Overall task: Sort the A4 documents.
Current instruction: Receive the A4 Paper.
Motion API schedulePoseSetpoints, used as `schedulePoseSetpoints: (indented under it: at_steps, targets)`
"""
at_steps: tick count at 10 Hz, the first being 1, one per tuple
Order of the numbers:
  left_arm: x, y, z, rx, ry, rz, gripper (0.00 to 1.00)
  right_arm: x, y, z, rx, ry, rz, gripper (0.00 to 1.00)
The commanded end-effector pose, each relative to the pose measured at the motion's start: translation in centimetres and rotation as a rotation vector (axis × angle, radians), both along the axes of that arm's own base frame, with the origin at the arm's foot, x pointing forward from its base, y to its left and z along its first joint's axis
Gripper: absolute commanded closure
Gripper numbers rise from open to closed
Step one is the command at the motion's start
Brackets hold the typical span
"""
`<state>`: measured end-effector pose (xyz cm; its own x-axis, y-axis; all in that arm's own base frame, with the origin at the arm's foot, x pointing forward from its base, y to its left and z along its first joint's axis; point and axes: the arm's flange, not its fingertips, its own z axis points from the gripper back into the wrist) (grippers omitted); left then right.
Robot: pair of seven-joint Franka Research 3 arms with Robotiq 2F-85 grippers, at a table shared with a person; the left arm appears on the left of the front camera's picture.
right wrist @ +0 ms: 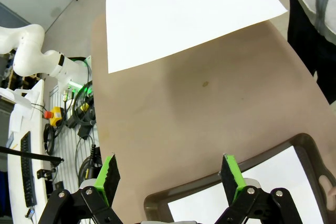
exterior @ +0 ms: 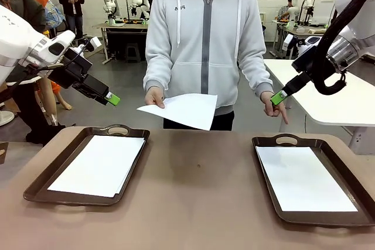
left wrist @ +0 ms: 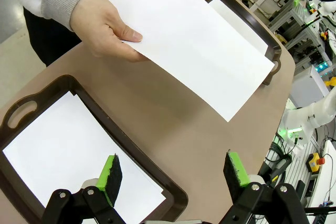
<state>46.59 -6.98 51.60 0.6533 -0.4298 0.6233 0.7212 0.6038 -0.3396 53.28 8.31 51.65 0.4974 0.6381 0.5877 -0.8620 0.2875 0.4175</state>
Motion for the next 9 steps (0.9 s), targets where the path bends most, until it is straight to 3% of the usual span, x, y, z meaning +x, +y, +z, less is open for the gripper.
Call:
schedulePoseSetpoints:
  at_steps: [1,9]
  targets:
    - [0.02,0.08,0.06,0.000,-0.004,0.004,0.00,-0.01,0.09,-0.03,0.002,-0.009,0.013,0.00]
    - [0.02,0.08,0.06,0.000,-0.004,0.004,0.00,-0.01,0.09,-0.03,0.002,-0.009,0.013,0.00]
